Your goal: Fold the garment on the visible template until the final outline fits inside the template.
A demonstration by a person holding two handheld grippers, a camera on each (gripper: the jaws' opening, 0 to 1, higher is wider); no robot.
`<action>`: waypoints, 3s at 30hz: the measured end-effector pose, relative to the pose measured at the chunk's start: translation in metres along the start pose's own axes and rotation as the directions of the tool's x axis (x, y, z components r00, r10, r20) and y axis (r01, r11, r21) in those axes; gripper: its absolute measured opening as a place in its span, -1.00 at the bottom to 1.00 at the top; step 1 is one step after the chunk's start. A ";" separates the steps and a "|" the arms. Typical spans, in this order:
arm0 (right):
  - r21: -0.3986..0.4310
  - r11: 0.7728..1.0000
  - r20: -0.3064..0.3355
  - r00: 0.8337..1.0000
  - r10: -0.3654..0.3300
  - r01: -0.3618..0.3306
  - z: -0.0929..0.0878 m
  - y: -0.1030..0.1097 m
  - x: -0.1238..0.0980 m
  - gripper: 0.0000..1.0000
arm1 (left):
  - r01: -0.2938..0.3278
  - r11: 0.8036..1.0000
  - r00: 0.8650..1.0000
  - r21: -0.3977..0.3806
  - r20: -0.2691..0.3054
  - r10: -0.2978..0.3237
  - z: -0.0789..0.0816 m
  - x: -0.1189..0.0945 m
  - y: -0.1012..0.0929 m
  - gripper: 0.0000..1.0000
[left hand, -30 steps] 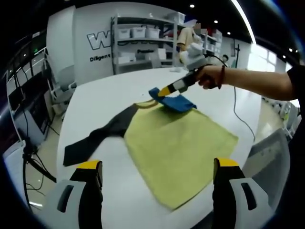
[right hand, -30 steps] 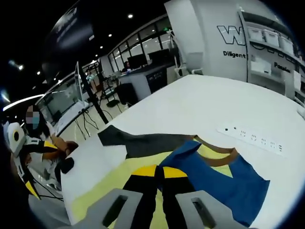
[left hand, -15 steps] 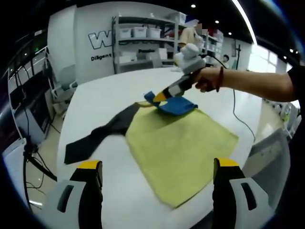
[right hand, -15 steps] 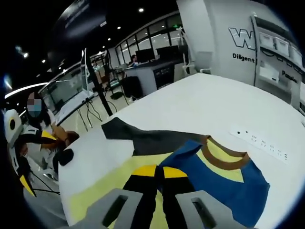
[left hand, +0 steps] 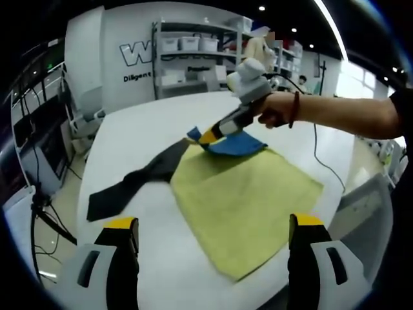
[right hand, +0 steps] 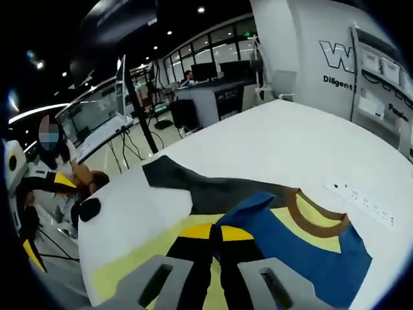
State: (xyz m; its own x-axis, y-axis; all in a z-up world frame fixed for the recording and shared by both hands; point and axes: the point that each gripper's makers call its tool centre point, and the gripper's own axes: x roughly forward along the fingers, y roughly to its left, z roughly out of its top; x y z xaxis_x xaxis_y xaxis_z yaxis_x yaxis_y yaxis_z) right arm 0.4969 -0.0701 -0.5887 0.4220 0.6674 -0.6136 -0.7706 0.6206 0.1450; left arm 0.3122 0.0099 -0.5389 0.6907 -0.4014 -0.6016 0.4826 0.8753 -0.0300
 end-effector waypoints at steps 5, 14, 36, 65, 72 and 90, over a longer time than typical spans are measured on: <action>-0.016 1.000 -0.025 1.000 -0.001 0.000 -0.007 0.002 0.005 -1.00 | -0.001 1.000 1.000 0.000 0.001 0.001 0.000 -0.001 0.001 0.94; -0.086 0.996 -0.068 0.998 -0.017 0.011 -0.023 0.004 0.021 -1.00 | 0.005 1.000 1.000 -0.006 0.002 -0.005 -0.005 0.000 0.000 0.94; -0.038 0.999 -0.073 0.997 -0.014 0.011 -0.041 0.008 0.048 -1.00 | 0.001 1.000 1.000 -0.015 -0.013 -0.001 -0.014 0.006 0.007 0.95; 0.298 0.905 -0.024 0.950 -0.311 0.304 -0.089 -0.114 -0.067 0.75 | -0.015 1.000 1.000 -0.024 0.018 0.015 0.006 0.007 0.004 0.98; 0.331 0.871 -0.060 0.929 -0.365 0.364 -0.111 -0.138 -0.085 0.64 | -0.006 1.000 1.000 -0.016 0.014 0.006 0.006 0.008 0.001 0.98; 0.370 0.824 -0.096 0.900 -0.424 0.428 -0.153 -0.168 -0.114 -0.17 | -0.027 1.000 1.000 -0.008 0.004 0.027 0.004 0.003 0.010 0.98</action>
State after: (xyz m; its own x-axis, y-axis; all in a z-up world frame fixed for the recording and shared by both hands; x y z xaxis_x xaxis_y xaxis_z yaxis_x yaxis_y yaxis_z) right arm 0.5051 -0.3131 -0.6623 0.6611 0.2980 -0.6886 -0.2777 0.9498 0.1444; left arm 0.3215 0.0163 -0.5381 0.7056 -0.3782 -0.5993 0.4594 0.8880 -0.0195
